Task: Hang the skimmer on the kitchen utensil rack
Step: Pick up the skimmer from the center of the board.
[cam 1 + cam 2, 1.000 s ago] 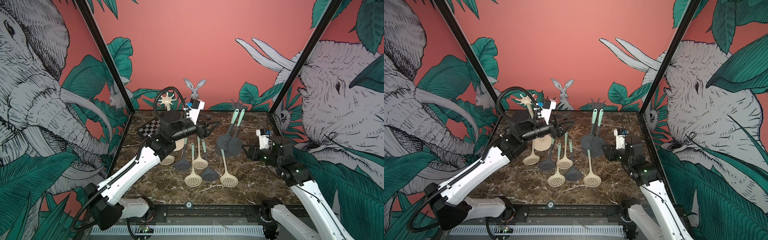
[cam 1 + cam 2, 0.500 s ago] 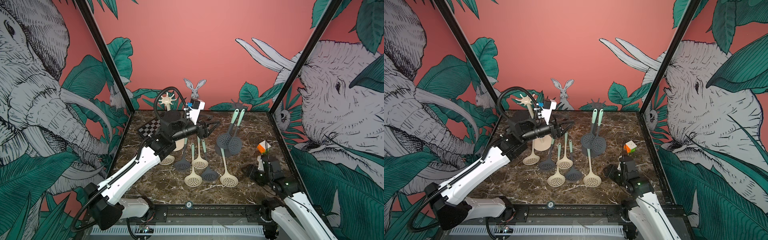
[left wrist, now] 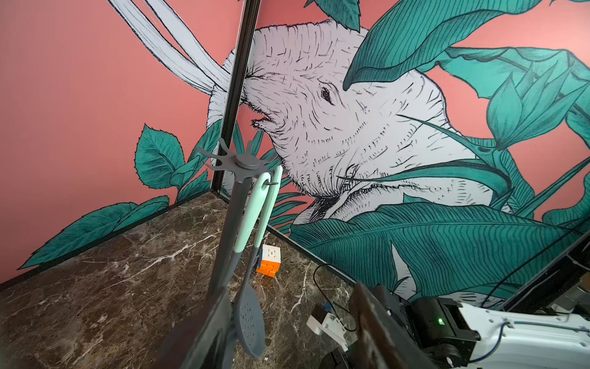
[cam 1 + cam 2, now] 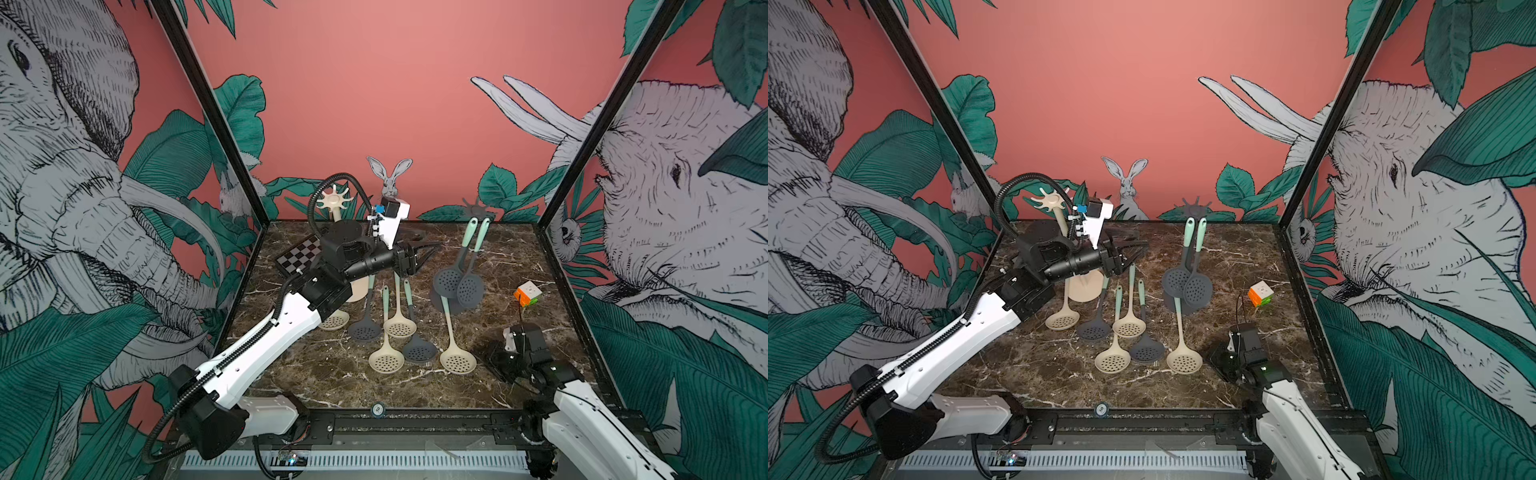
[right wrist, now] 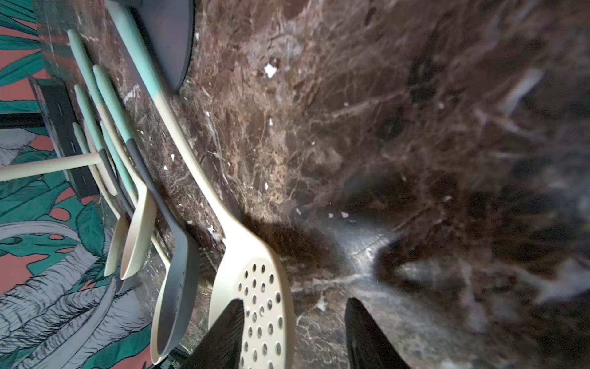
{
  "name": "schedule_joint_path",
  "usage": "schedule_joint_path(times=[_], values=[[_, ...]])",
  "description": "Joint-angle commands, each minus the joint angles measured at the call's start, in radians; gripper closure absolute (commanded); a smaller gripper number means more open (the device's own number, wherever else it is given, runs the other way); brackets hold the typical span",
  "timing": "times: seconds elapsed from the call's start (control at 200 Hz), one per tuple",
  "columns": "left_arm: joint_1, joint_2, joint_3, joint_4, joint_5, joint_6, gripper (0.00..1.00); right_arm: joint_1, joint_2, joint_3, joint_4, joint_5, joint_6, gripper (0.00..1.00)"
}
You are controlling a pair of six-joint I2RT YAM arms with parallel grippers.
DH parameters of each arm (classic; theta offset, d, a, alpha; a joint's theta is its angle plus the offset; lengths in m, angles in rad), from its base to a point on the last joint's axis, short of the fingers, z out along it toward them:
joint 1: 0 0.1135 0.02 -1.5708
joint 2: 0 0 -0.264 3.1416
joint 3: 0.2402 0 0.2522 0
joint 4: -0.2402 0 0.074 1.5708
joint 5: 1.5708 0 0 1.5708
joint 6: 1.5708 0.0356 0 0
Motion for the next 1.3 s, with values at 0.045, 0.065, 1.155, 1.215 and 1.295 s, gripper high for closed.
schedule_joint_path(times=[0.045, 0.065, 1.155, 1.215, 1.295], values=[[0.005, 0.000, -0.001, 0.026, 0.009, -0.003, 0.37, 0.021, 0.018, -0.033, 0.105, -0.030, 0.041, 0.56], [0.006, -0.001, -0.002, 0.026, 0.008, -0.002, 0.37, 0.025, 0.020, -0.040, 0.118, -0.032, 0.050, 0.57], [0.015, -0.028, -0.017, 0.018, 0.001, 0.003, 0.37, 0.135, 0.218, 0.153, 0.117, -0.150, -0.093, 1.00], [0.016, -0.027, -0.016, 0.017, 0.002, 0.003, 0.37, 0.151, 0.227, 0.161, 0.103, -0.158, -0.106, 1.00], [0.018, -0.026, -0.013, 0.017, 0.003, 0.003, 0.37, 0.175, 0.233, 0.172, 0.080, -0.162, -0.122, 1.00]])
